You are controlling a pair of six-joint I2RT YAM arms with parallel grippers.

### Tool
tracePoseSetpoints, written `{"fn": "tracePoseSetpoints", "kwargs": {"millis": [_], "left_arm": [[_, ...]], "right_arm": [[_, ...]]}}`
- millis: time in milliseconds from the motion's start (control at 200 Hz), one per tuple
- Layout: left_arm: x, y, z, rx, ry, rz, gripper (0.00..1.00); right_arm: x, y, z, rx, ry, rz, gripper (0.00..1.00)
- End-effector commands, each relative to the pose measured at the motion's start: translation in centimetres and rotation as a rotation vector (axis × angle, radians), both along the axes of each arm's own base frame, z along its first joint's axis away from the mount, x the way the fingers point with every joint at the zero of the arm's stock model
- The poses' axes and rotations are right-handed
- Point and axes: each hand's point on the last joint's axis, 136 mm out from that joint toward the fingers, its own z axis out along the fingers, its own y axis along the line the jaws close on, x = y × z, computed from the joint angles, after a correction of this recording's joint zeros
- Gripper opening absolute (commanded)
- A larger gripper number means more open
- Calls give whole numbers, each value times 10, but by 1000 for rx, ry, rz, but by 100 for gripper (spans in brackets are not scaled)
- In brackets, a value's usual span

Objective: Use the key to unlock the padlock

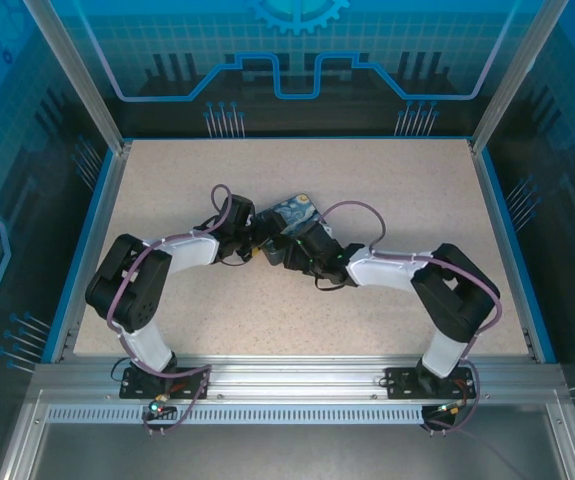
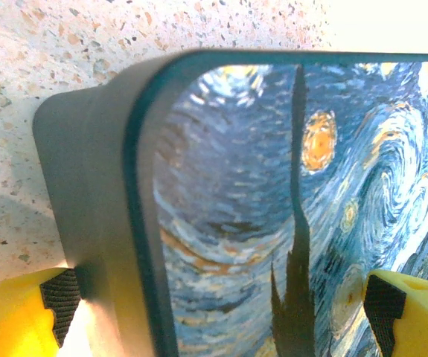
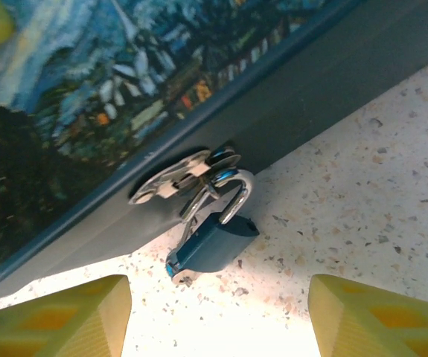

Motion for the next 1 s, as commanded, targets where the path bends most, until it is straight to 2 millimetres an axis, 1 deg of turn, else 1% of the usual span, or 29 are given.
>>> {"fn": "tracePoseSetpoints", "kwargs": {"millis": [0,250,480,660,890,995], "left_arm": [[-14,4,-14,-5,66,3,99],[-13,5,-15,-16,64,3,99],[-12,4,-16,-23,67,5,99],[-12,4,-16,-25,68,5,99],[-12,4,-16,-25,69,5,99],[-12,3,-17,-27,72,5,99]], "right_arm": [[-1,-1,-8,-64,29,-62,65],[1,0,-20,-154,60,-100,64],[4,-6,-30,-219,74,-140,62],[0,-16,-37,-249,80,-161,56],[-6,-22,-30,-248,60,-165,43],[-6,-23,-31,-250,56,-168,42]]}}
